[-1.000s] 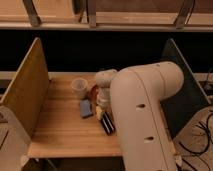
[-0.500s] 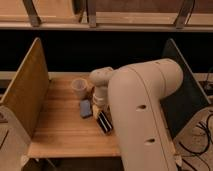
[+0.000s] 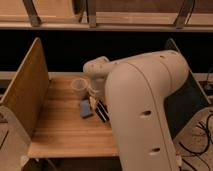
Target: Place the eraser in the ceramic cup
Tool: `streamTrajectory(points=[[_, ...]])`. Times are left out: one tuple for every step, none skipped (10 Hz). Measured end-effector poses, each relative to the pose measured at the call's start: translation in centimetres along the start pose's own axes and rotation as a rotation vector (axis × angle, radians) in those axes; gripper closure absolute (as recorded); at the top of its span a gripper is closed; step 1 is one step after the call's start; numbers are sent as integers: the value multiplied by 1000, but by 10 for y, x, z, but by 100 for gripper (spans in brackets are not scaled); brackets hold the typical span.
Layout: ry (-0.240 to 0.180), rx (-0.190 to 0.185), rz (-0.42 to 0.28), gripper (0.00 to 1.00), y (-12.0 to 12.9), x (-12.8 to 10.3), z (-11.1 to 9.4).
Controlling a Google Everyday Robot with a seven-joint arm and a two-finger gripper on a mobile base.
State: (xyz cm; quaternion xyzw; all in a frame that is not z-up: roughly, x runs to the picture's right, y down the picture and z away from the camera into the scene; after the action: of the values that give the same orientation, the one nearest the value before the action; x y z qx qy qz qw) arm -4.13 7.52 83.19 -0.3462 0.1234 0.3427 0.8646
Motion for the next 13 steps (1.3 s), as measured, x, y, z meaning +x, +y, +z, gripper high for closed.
streamTrajectory(points=[[-36, 44, -6, 100, -4, -8, -23], [-65, 81, 2, 100, -9, -14, -42], [-91, 115, 18, 100, -17, -17, -59], [-118, 148, 49, 100, -30, -19, -77], [-147, 173, 85, 100, -43, -20, -95], [-175, 191, 117, 100, -56, -20, -113], [-170, 192, 121, 100, -57, -18, -112], [-171, 189, 121, 100, -56, -19, -111], [-171, 186, 118, 100, -54, -21, -111], [-172, 188, 118, 100, -55, -21, -111], [-172, 188, 120, 100, -55, -20, -111], [-171, 188, 118, 100, -55, -20, -111], [-171, 187, 117, 100, -54, -21, -111]])
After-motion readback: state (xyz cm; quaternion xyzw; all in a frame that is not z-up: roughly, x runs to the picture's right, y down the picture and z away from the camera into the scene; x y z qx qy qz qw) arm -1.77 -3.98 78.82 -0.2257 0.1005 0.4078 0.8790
